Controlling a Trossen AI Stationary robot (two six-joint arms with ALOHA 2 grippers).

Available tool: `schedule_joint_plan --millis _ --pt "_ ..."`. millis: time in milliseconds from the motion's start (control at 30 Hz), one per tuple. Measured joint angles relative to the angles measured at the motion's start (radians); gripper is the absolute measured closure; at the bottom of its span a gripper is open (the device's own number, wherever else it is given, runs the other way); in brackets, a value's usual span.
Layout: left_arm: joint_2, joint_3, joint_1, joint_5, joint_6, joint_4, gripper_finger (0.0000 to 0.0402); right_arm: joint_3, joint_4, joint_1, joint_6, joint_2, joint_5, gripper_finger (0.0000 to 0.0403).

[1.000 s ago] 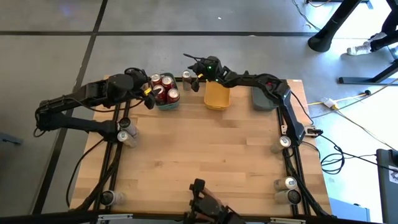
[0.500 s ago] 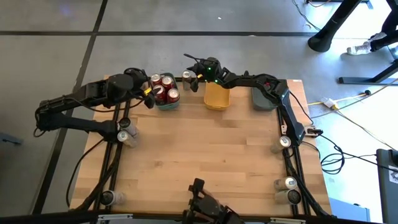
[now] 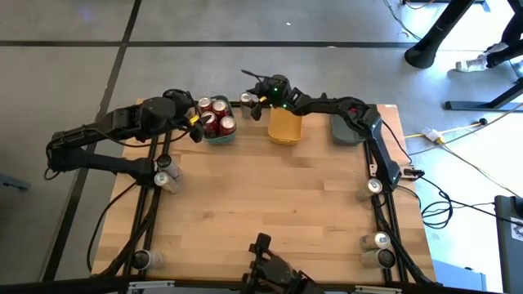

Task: Sort soda cans
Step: Put the top blue soda can into the yellow bin

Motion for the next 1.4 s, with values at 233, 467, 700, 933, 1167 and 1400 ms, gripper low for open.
schedule_joint_plan --millis 233,467,700,933,1167,1400 --pt "0.0 0.0 0.0 0.0 -0.001 0.0 0.0082 0.0 -0.134 -0.002 -0.046 -0.147 0.051 0.0183" --pt "0.0 0.0 0.0 0.0 -0.006 0.001 0.0082 0.001 -0.304 -0.005 -0.082 -0.316 0.094 0.0178" --pt "0.0 0.0 -0.001 0.0 -0.026 -0.009 0.0082 0.001 -0.523 -0.035 -0.113 -0.45 0.092 0.0183" --pt "0.0 0.0 -0.02 0.001 -0.062 -0.038 0.0082 -0.032 -0.648 -0.091 -0.116 -0.541 0.036 0.0184" --pt "0.0 0.0 -0.022 0.001 -0.082 -0.037 0.0082 -0.243 -0.525 -0.157 -0.081 -0.61 -0.011 0.0182" --pt "0.0 0.0 -0.022 0.001 -0.09 -0.023 0.0082 -0.44 -0.262 -0.163 -0.055 -0.619 0.014 0.0183"
